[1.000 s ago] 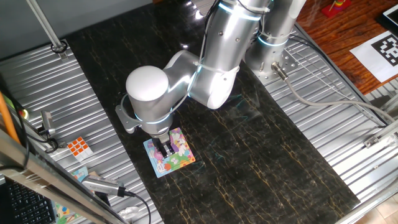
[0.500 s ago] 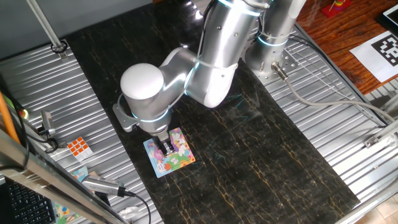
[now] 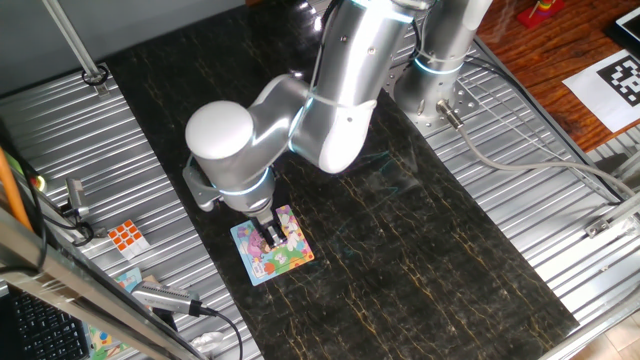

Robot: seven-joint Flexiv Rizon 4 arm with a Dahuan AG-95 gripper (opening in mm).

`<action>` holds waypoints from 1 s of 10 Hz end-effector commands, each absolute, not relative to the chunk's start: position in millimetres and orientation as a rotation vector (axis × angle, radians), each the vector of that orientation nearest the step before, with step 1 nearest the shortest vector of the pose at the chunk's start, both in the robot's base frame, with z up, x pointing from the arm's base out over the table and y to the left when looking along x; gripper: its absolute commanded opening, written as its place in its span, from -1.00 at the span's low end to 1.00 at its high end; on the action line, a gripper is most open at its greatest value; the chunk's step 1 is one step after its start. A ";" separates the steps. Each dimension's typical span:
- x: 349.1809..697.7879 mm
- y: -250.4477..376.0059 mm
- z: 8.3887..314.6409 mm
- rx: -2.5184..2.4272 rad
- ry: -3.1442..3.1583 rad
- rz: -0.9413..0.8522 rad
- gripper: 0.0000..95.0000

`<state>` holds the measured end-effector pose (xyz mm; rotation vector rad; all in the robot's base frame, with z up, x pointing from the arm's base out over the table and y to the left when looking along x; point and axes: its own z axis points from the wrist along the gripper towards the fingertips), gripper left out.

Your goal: Assemble one piece of a puzzle

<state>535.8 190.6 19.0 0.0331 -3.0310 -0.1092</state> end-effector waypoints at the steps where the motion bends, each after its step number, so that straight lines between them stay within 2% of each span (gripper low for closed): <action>1: 533.0 190.2 20.8 0.030 -3.019 -0.118 -1.00; 10: 532.9 190.2 18.6 0.045 -3.018 -0.136 -1.00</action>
